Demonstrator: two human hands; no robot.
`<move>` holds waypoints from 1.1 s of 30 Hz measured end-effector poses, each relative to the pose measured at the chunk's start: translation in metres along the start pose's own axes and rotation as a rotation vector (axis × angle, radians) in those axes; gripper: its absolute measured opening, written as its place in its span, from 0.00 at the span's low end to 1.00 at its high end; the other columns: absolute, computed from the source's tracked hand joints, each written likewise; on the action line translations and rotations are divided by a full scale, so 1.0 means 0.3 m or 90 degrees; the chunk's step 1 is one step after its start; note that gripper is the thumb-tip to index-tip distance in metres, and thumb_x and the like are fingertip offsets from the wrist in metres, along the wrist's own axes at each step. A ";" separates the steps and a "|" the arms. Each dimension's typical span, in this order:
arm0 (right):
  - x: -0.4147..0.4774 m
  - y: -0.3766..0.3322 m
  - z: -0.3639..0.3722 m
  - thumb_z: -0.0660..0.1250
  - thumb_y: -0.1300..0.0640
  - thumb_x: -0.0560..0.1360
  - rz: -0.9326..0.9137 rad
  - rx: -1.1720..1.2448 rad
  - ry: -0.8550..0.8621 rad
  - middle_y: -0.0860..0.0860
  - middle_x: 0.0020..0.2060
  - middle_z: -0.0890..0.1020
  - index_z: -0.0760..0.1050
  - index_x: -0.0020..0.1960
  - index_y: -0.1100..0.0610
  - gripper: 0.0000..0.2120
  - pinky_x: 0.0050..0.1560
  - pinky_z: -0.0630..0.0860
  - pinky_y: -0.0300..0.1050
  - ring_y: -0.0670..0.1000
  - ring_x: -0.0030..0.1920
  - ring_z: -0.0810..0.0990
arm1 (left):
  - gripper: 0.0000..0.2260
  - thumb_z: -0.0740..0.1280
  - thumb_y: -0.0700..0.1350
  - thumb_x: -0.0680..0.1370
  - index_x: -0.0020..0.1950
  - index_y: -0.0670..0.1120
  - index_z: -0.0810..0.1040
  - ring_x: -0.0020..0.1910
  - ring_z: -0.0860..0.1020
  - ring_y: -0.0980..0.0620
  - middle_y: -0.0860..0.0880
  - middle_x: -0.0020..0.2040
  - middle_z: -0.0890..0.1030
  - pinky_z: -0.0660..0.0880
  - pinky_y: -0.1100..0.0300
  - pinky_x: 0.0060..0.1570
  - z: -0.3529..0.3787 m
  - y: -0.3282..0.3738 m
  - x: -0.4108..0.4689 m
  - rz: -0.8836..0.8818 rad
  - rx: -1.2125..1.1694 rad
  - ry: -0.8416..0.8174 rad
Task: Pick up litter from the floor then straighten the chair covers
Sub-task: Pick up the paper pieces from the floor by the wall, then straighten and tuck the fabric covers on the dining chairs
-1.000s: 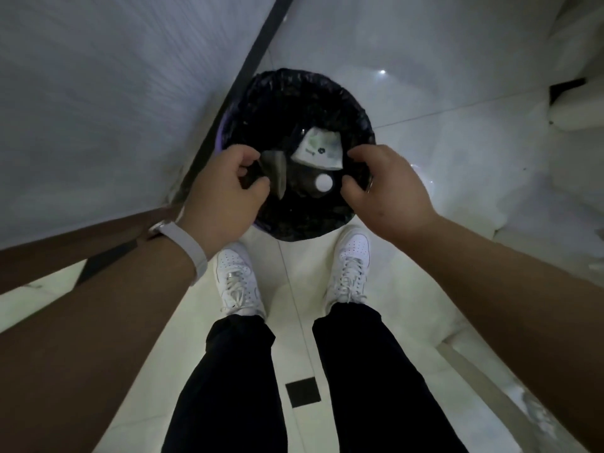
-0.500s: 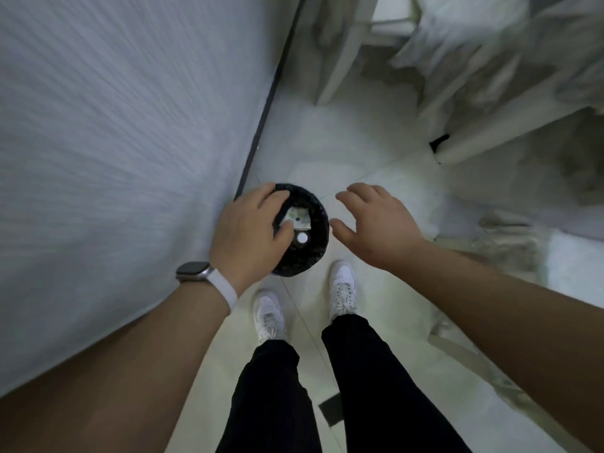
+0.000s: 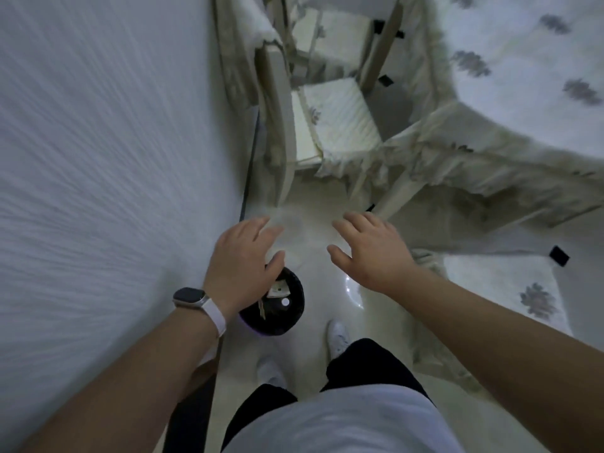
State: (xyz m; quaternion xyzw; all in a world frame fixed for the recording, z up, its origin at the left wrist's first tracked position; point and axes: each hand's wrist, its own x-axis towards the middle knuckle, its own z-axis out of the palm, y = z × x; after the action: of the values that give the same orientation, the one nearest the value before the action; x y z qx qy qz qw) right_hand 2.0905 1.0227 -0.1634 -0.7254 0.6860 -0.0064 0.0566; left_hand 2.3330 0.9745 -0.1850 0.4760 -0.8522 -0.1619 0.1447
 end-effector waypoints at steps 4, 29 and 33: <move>-0.002 0.044 -0.112 0.57 0.40 0.75 0.010 0.004 0.063 0.54 0.58 0.79 0.76 0.61 0.55 0.24 0.56 0.74 0.53 0.58 0.59 0.76 | 0.21 0.61 0.52 0.75 0.64 0.45 0.78 0.63 0.76 0.41 0.42 0.65 0.77 0.74 0.45 0.60 -0.115 0.079 0.073 0.057 0.022 0.025; 0.507 0.943 -0.454 0.58 0.38 0.73 -0.020 0.002 0.200 0.52 0.56 0.81 0.79 0.57 0.53 0.24 0.54 0.75 0.49 0.56 0.56 0.79 | 0.21 0.60 0.55 0.77 0.66 0.47 0.77 0.65 0.74 0.43 0.45 0.65 0.77 0.73 0.45 0.60 -0.125 0.521 1.004 0.046 0.155 0.083; 0.613 0.937 -0.472 0.56 0.38 0.74 -0.048 0.025 0.194 0.52 0.58 0.80 0.78 0.59 0.52 0.24 0.56 0.74 0.51 0.56 0.58 0.78 | 0.21 0.62 0.54 0.76 0.65 0.47 0.78 0.64 0.75 0.43 0.45 0.65 0.77 0.73 0.46 0.61 -0.161 0.476 1.069 0.028 0.176 0.098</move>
State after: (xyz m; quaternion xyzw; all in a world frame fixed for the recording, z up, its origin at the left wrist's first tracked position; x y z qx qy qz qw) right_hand 1.8096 0.8145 -0.0608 -0.7398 0.6589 -0.1318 -0.0343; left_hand 2.0811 0.7633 -0.0526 0.4835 -0.8630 -0.0028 0.1464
